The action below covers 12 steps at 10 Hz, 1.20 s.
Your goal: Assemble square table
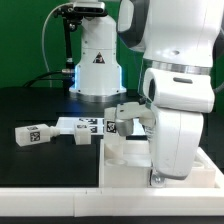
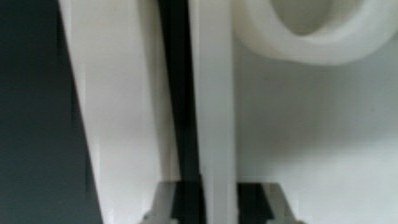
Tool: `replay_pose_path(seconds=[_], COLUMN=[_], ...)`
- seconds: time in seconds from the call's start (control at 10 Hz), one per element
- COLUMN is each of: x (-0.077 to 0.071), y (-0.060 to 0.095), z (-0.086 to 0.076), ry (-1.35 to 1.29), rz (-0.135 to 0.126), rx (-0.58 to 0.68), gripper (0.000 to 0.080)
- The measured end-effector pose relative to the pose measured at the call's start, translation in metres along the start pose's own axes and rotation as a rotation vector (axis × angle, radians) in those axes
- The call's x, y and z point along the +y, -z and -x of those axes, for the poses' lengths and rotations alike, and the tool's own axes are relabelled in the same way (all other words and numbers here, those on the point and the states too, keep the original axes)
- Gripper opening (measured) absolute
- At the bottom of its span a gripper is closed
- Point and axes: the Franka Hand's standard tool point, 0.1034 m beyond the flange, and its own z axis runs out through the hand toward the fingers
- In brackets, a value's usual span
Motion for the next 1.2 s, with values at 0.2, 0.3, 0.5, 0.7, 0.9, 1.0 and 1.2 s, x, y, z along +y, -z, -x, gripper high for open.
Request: replay_pose_path(seconds=[0.2, 0.3, 0.5, 0.7, 0.9, 1.0, 1.2], x=[0.0013, 0.0036, 0.0063, 0.0063, 0.0048, 0.0048, 0.0049], y=[0.0022, 0.0053, 0.0074, 0.0048, 0.0021, 0.0021, 0.002], z=[-0.0002, -0.0007, -0.005, -0.0045, -0.0007, -0.0004, -0.0001], ry=[-0.001, 0.0, 0.0, 0.0, -0.003, -0.004, -0.005], rz=[0.005, 0.015, 0.036, 0.042, 0.032, 0.032, 0.032], rx=[0.001, 0.003, -0.003, -0.013, -0.018, -0.018, -0.018], gripper=[0.0048, 0.0048, 0.0048, 0.0048, 0.0048, 0.0048, 0.0283])
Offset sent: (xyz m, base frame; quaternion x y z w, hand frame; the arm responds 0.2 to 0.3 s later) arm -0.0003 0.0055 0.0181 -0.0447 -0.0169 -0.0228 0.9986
